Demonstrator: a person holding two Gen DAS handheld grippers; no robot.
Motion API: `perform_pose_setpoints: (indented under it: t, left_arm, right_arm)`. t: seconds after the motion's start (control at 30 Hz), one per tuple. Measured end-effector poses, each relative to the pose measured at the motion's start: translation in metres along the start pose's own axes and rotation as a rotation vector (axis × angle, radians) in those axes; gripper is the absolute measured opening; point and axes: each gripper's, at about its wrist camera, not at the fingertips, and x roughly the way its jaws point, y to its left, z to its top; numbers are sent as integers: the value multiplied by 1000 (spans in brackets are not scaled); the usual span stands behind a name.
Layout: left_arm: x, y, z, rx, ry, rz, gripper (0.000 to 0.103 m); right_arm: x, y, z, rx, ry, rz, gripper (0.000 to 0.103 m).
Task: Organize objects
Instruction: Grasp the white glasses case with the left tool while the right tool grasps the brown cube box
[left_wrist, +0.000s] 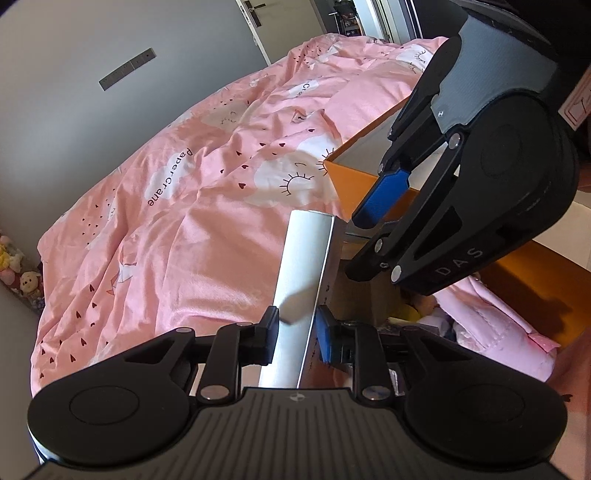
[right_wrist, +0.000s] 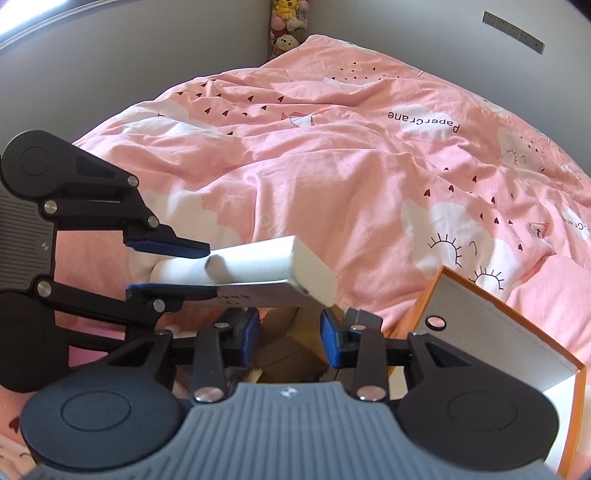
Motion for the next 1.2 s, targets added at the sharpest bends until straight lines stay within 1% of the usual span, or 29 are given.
perform_pose_setpoints:
  t: [0.07, 0.17, 0.23, 0.33, 0.43, 0.5, 0.53, 0.57, 0.6, 0.63, 0.67, 0.7, 0.77, 0.8, 0.9, 1.0, 1.07, 1.13, 1.2]
  left_arm:
    - [6, 5, 1, 1, 11, 2, 29]
    - [17, 16, 2, -14, 41, 0, 29]
    - [26, 24, 1, -22, 70, 11, 25]
    - [33, 33, -1, -49, 96, -1, 25]
    - [34, 43, 0, -102, 99, -47, 27]
    - [36, 49, 2, -132, 101, -89, 27]
    - [37, 50, 4, -148, 106, -114, 30]
    - [40, 52, 6, -164, 113, -140, 36]
    - [43, 55, 8, -183, 120, -164, 39]
    - [48, 56, 11, -201, 126, -182, 44]
    - [52, 55, 13, -207, 130, -192, 47]
    - [57, 54, 17, -203, 134, -199, 48]
    - [65, 50, 24, -178, 151, -211, 56]
    - [71, 48, 27, -162, 165, -226, 57]
    - [86, 41, 34, -119, 218, -260, 56]
    - [98, 35, 37, -67, 246, -228, 56]
    - [108, 35, 37, -54, 272, -229, 52]
    - [117, 32, 35, -33, 305, -237, 51]
    - [123, 28, 33, -5, 321, -235, 51]
  right_arm:
    - [7, -5, 6, 10, -1, 13, 27]
    - [21, -13, 15, 46, 8, 37, 27]
    - [31, -17, 21, 72, 21, 55, 27]
    - [47, -21, 27, 94, 48, 74, 27]
    - [61, -30, 30, 130, 83, 71, 29]
    - [69, -40, 32, 182, 115, 85, 29]
    - [73, -46, 31, 213, 131, 100, 29]
    - [76, -52, 31, 242, 143, 113, 29]
    - [78, -57, 31, 270, 150, 124, 29]
    - [78, -61, 31, 294, 152, 135, 27]
    - [76, -64, 32, 301, 147, 140, 27]
    - [74, -65, 33, 294, 141, 136, 27]
    - [68, -67, 36, 269, 137, 120, 29]
    - [66, -68, 37, 264, 142, 116, 30]
    - [64, -75, 37, 262, 169, 120, 30]
    - [63, -82, 36, 278, 199, 144, 30]
    - [61, -85, 35, 277, 206, 149, 30]
    - [60, -86, 35, 256, 210, 150, 30]
    - [59, -84, 36, 217, 219, 162, 31]
